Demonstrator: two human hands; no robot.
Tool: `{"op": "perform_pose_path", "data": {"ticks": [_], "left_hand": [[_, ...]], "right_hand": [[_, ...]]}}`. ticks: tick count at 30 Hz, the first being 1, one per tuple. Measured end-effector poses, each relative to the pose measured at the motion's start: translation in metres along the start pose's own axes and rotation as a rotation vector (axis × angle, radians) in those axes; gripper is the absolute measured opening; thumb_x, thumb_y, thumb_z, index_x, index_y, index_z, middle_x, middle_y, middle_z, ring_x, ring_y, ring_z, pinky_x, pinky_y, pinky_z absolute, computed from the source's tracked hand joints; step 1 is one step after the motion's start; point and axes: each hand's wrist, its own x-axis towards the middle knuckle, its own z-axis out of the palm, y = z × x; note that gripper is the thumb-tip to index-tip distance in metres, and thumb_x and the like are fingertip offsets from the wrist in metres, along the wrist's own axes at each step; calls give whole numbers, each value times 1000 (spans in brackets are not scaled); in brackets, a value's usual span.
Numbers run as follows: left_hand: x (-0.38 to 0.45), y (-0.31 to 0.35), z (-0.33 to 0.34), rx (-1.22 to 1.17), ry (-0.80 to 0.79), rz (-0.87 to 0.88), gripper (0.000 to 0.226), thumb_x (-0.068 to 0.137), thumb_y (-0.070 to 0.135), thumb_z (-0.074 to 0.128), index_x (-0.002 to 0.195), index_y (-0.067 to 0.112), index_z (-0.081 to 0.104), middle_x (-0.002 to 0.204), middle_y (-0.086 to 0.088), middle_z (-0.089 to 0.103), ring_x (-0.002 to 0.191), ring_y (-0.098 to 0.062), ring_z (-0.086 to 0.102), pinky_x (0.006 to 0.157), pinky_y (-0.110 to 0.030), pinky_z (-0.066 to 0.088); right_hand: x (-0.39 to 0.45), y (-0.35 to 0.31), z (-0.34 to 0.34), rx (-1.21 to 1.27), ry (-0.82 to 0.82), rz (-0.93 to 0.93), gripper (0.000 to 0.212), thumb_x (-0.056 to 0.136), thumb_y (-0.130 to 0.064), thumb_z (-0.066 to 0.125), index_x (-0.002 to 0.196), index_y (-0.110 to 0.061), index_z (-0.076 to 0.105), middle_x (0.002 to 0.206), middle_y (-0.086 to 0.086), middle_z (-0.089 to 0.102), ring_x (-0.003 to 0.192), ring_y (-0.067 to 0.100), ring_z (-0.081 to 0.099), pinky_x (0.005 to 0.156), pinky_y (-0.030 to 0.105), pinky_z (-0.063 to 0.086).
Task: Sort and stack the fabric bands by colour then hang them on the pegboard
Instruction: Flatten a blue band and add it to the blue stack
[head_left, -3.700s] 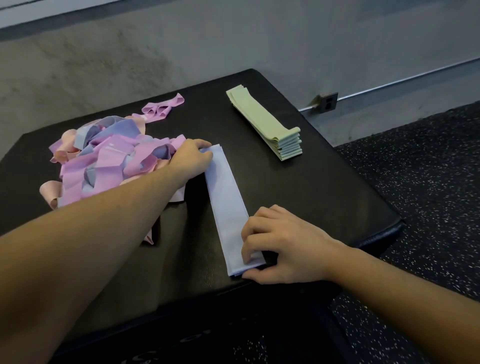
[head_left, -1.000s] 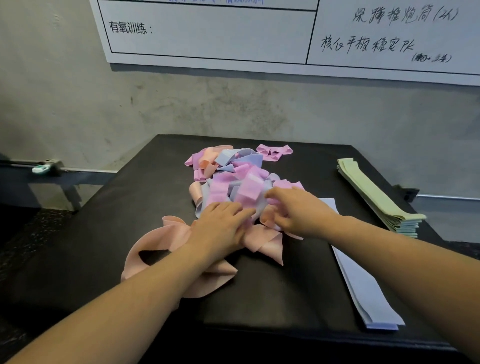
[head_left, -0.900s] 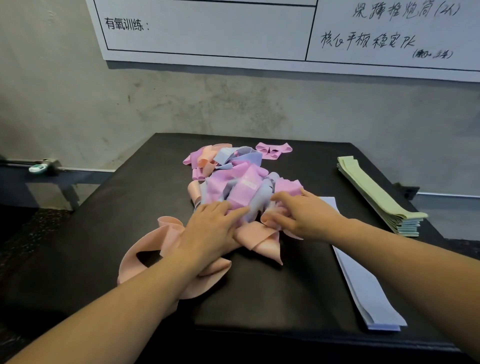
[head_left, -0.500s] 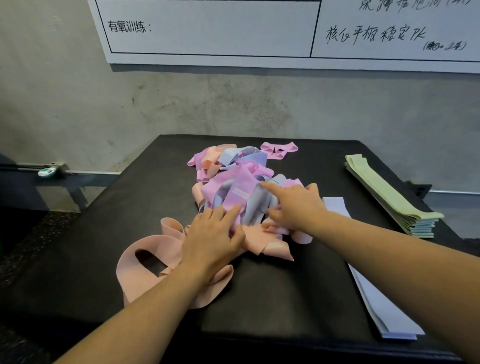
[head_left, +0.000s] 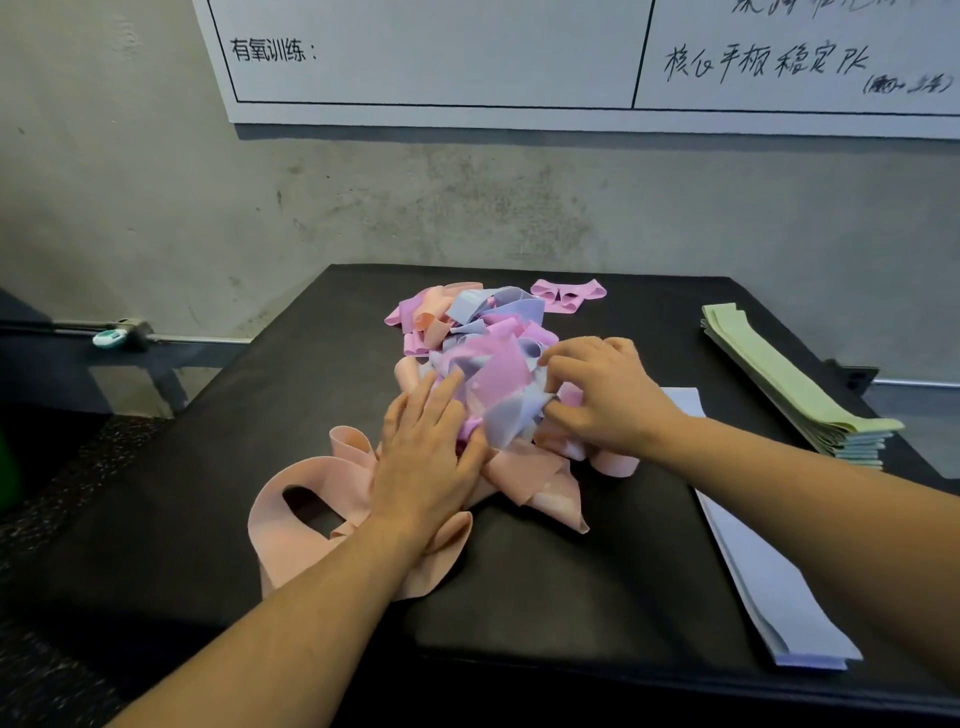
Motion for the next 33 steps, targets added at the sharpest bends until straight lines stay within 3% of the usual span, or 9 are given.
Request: {"op": "perform_pose_path", "data": {"ticks": [5,10,14,19,21,23,26,30,33], "left_hand": [[1,2,-3,-159,-13,20,35,102,47,43,111,21,65,142,9,58,123,-19,56,99,-33,44],[-2,3,-10,-179,43,-117,37,103,55,34,96,24,52,102,7,57,90,-22,57,74,-37,40],[-3,0,-10,-340,188,-167,33,102,44,51,83,17,53,106,14,41,92,-19,52,82,-39,44],[-5,-7,-4,-383,231,30,18,93,16,67,78,9,58,140,11,54,127,-3,47,103,-19,39],[-7,-4,-7,-471,175,14,6,94,11,66,95,17,65,135,20,59,121,2,54,98,-20,48],[-9,0,-11,-553,166,-53,26,96,10,62,111,32,65,117,37,62,108,6,60,88,-13,48],[-7,-4,-8,-666,222,-203,37,96,7,58,95,43,53,99,36,66,97,-4,64,82,-21,49],[-4,-8,-5,-635,296,-249,50,93,-6,46,119,35,56,102,14,62,100,-16,60,87,-34,49],[-3,-10,-3,-348,370,-13,55,82,-10,49,117,23,75,119,3,63,104,-18,51,83,-34,43]], "right_hand": [[-21,-13,-18,349,-229,98,31,83,-19,69,71,-40,50,122,-15,69,112,8,59,91,24,46],[-26,-23,-20,719,-166,238,25,80,-18,68,82,-14,43,73,-11,70,76,20,64,72,37,48],[-28,-30,-27,1002,-140,363,43,93,12,41,118,-22,53,95,14,76,86,22,75,80,29,60],[-30,-29,-14,849,-252,547,51,84,12,34,81,-14,78,91,5,77,88,18,75,103,37,53],[-31,-34,-15,727,-346,526,41,85,9,39,71,-10,73,75,-6,73,77,2,69,107,16,39],[-26,-41,-18,635,-330,563,41,91,-3,42,59,-16,64,66,-10,64,70,4,60,84,-3,36],[-32,-44,-18,503,-256,514,32,98,-35,56,73,-15,54,69,-7,57,65,5,54,49,3,38],[-37,-33,-12,270,-176,438,23,91,-37,68,99,-25,50,77,-10,56,74,9,55,62,23,40],[-38,-26,-16,251,-271,437,43,85,-40,73,119,-35,46,86,-10,60,83,12,59,73,28,46]]}}
